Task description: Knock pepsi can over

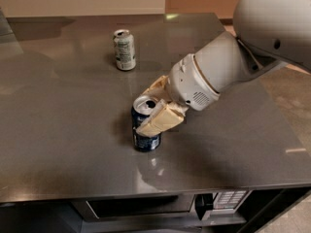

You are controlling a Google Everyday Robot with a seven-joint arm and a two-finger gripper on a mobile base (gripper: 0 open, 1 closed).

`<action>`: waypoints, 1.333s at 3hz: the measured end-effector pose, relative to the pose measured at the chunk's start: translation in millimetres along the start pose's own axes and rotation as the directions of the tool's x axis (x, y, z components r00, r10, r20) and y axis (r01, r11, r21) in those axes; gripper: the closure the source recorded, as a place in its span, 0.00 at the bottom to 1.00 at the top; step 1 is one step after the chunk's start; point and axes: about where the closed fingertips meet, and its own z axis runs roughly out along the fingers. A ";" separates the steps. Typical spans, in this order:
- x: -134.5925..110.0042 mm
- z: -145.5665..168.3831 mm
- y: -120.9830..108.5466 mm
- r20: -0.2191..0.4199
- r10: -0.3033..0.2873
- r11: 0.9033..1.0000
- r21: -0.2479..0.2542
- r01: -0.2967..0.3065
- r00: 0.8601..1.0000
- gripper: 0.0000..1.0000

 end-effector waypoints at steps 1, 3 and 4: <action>-8.0 -27.1 -8.7 0.020 0.016 1.000 -0.003 -0.016 1.000 0.87; -4.3 -70.5 -14.5 -0.218 0.045 0.997 -0.052 -0.058 0.975 1.00; 13.0 -71.4 -15.5 -0.355 0.058 0.995 -0.054 -0.082 0.933 1.00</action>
Offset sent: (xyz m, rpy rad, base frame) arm 0.0191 -0.0630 0.0762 -0.2500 0.0759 -0.0272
